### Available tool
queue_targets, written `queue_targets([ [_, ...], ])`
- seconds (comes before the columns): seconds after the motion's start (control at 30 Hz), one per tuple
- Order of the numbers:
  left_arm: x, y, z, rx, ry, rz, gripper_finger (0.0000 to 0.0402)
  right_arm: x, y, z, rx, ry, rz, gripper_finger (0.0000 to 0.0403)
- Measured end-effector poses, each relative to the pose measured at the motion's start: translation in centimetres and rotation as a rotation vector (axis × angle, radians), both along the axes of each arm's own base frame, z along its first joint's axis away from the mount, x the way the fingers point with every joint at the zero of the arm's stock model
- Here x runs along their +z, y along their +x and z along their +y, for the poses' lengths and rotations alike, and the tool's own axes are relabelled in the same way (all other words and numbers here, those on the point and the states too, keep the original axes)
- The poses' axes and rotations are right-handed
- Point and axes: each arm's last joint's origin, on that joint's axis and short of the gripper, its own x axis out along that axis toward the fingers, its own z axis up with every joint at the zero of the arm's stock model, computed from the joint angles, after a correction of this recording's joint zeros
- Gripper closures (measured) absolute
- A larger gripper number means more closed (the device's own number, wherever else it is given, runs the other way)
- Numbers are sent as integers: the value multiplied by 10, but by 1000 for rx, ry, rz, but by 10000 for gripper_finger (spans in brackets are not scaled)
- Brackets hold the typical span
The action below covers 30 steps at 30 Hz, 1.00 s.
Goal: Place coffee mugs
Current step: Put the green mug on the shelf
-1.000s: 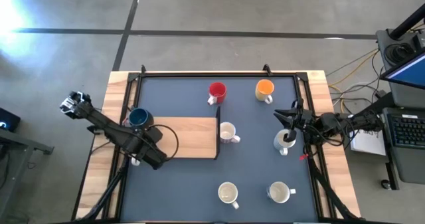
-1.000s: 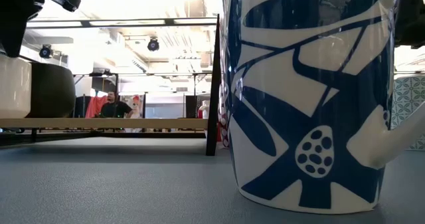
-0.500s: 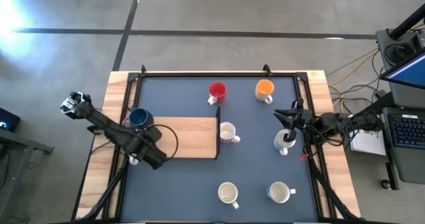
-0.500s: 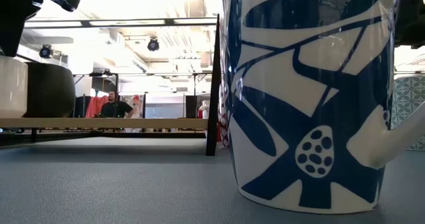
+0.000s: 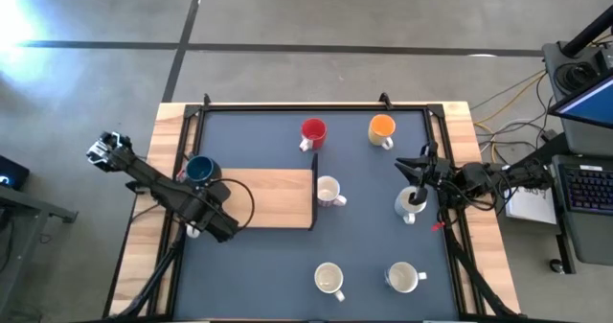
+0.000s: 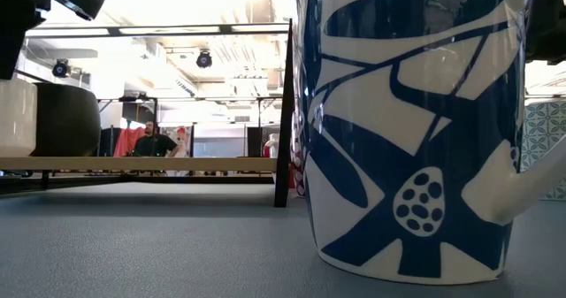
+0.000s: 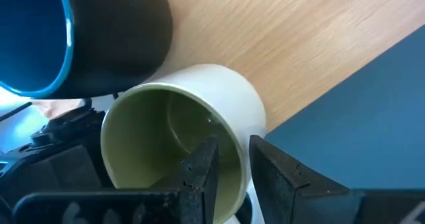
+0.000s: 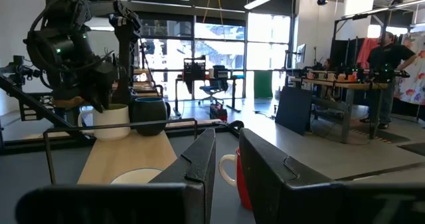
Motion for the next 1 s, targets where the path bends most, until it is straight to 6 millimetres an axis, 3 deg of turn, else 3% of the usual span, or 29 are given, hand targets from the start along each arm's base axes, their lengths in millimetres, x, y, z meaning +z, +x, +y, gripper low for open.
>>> queue_targets([
  [0.27, -16, 0, 0, -1, -7, -7, 337, 0, 0, 0, 0, 0, 0, 344],
  [0.47, -16, 0, 0, -30, -13, -3, 360, 0, 0, 0, 0, 0, 0, 344],
  [1.0, -16, 2, -4, -31, -100, 9, 363, 0, 0, 0, 0, 0, 0, 344],
])
